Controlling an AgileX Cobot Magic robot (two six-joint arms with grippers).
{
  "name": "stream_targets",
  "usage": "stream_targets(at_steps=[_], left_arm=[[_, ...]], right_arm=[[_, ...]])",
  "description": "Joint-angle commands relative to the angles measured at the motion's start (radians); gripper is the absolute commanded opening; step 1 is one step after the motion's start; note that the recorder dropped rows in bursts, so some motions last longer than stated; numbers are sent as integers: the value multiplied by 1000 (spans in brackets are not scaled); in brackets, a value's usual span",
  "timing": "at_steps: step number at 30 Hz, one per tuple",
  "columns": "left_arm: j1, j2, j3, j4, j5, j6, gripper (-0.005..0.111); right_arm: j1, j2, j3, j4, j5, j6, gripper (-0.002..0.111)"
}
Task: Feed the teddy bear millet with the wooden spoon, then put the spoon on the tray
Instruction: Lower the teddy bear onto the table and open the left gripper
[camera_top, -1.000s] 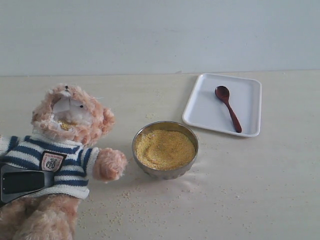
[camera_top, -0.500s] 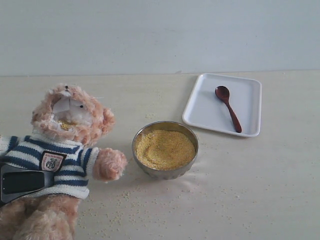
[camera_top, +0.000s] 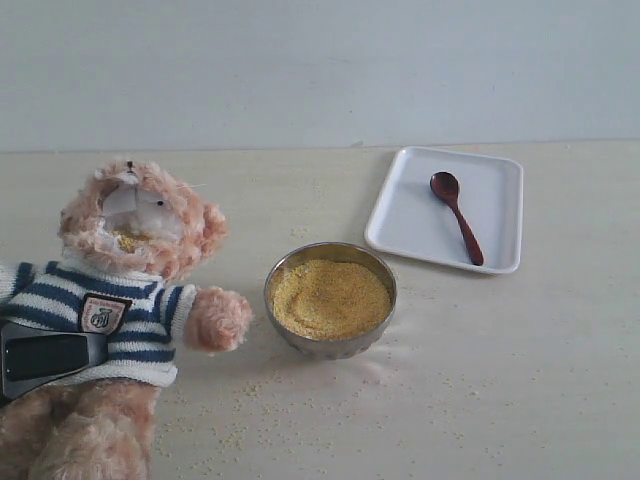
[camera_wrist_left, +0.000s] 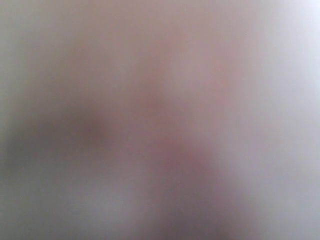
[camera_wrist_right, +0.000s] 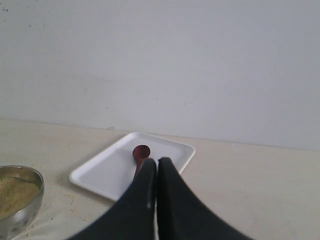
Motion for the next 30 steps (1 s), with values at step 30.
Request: stream_targets(at_steps=[30], left_arm=[[0,135,-14,-101,-254,38,5]], right_arm=[[-2,-1,4,3,-2,-1,0]])
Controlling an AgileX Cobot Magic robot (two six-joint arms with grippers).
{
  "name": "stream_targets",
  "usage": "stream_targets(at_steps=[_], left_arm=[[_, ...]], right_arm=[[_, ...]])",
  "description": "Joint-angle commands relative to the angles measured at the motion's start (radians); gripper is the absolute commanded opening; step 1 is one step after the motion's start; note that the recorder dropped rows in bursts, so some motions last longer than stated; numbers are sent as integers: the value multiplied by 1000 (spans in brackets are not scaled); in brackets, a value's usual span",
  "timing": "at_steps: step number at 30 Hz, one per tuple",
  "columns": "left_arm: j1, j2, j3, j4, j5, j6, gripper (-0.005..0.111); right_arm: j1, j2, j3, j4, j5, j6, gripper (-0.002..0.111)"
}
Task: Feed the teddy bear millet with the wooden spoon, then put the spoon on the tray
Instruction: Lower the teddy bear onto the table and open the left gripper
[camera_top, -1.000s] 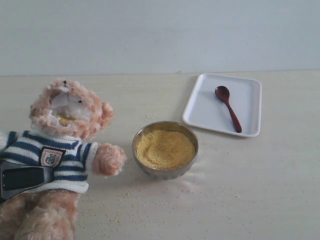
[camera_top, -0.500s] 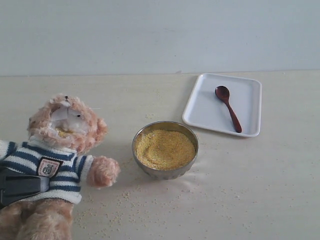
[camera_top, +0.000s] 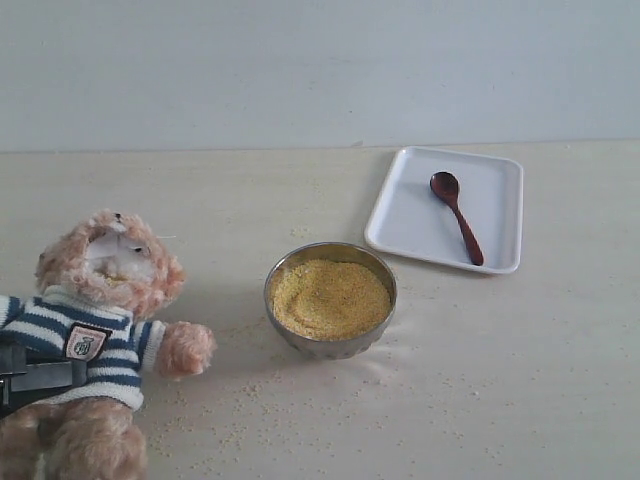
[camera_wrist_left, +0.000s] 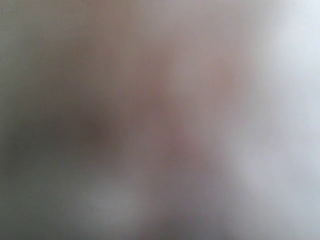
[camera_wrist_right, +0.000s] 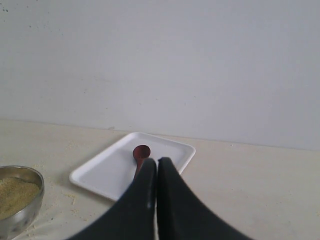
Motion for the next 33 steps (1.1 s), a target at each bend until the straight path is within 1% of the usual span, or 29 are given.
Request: stream_targets(at_steps=[1,7,10,14,15,17,19,21,23,24,27,29,32,33], left_arm=[[0,88,-5,-121,7,128,5],[0,223,-5,-208,11,266,5],[0,283,-7,-208,13,318,5],[0,346,-26,-208,28,341,5],[0,353,-30,-208,38,341,7],[0,355,-35,-208,64,341,18],[0,351,-40,-208,89,341,37],[0,346,-40,-208,98,341,60],[0,337,-40,-208,91,332,74],[1,331,-40,-208,89,318,75],[1,298,-40,-208,126,315,74],[1,246,-40,-208,129,288,74],[36,114,-40,-188,123,205,74],[59,63,-40,-165,118,160,74]], right_arm=[[-2,-1,4,3,-2,-1,0],[-2,-1,4,3,-2,-1,0],[-2,-1,4,3,-2,-1,0],[-2,-1,4,3,-2,-1,0],[-2,-1,4,3,-2,-1,0],[-2,-1,4,3,-2,-1,0],[-2,-1,4,3,-2,-1,0],[-2,-1,4,3,0,-1,0],[-2,-1,4,3,0,-1,0],[-2,-1,4,3,0,-1,0],[-2,-1,4,3,0,-1,0],[-2,-1,4,3,0,-1,0],[-2,-1,4,3,0,-1,0],[-2,-1,4,3,0,-1,0]])
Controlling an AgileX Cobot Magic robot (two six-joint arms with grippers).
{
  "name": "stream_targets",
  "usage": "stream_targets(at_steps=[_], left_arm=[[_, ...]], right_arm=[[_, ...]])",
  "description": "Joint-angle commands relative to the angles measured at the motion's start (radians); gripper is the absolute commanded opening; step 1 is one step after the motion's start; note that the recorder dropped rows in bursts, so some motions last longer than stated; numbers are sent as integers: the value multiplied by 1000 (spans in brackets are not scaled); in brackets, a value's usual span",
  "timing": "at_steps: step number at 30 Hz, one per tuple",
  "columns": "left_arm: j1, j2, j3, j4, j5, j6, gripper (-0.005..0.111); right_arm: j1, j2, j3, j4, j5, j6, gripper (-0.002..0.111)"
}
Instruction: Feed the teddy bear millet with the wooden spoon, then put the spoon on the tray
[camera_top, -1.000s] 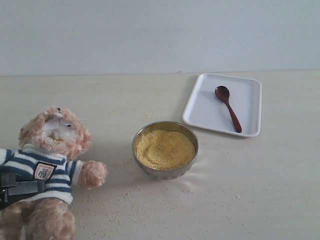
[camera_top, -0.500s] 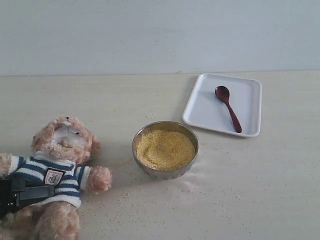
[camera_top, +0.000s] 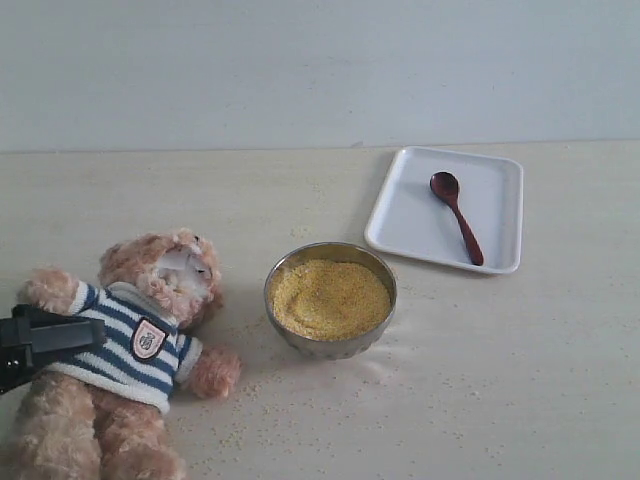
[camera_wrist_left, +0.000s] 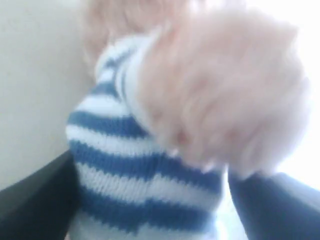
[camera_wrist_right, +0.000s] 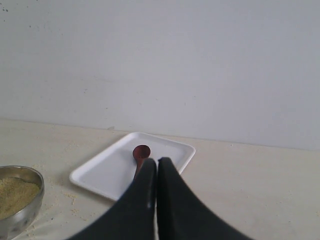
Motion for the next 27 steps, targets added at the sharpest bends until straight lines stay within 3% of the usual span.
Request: stream_targets(at_steps=[1,5,7,17,20,24,27], left_arm=[[59,-146,-3,60,11,-119,74],[89,-287,-3,127,6,-241,74],[113,-362,-3,175,6,-301,68],[175,-701,-3,240,66,-461,23],[175,-889,-3,266,87,-535,5],[175,-1030,-3,323,144,-600,5],[175,-1039,-3,258,247,-600,5]], right_arm=[[-2,-1,4,3,0,-1,0],[-2,-1,4,3,0,-1,0],[-2,-1,4,3,0,-1,0],[-2,-1,4,3,0,-1,0],[-2,-10,4,3,0,-1,0],[1,-32,4,3,0,-1,0],[1,-32,4,3,-2,-1,0]])
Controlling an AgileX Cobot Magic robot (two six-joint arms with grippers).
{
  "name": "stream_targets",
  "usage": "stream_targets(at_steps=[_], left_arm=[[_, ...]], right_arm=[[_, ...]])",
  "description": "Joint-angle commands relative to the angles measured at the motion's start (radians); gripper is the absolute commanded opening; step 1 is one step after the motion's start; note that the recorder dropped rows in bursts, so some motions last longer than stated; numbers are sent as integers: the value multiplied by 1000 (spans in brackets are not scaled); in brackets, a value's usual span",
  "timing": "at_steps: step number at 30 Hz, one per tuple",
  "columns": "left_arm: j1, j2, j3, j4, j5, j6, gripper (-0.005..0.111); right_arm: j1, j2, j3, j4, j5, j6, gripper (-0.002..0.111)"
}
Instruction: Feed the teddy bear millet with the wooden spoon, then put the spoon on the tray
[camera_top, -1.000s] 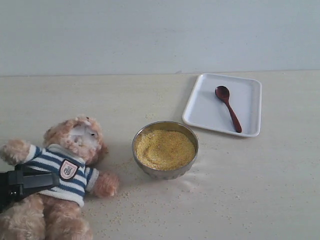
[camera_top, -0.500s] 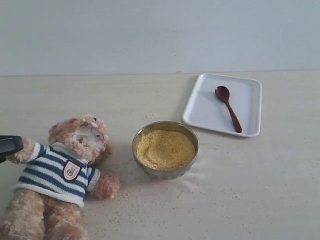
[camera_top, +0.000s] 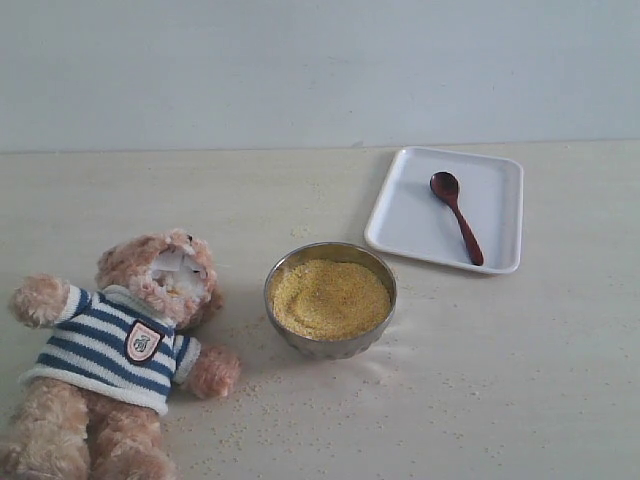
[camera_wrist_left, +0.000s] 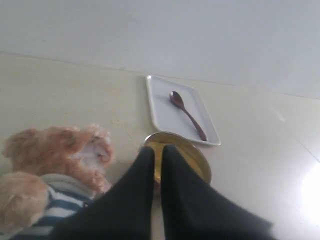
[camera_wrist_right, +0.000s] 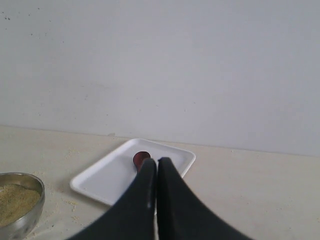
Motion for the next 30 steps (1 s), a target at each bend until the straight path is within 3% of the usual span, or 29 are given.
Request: stream_targets(at_steps=[1,13,16,20,27,30], left_arm=[[4,-11,-3,-70,112,-13,5],[4,-11,-3,-113,106,-8,5],[-13,-36,-3,-109,10,-8,5],[-93,-150,5,-107,-183,-8,5],[-316,-400,98,-109,-513,-8,5],[-363,-507,147,-109,-599,-8,5]], right_arm=[[1,-7,4,-1,-2,-2,0],[1,-7,4,-1,-2,-2,0],[1,-7,4,-1,-2,-2,0],[1,-7,4,-1,-2,-2,0],[1,-7,4,-1,-2,-2,0],[1,-7,4,-1,-2,-2,0]])
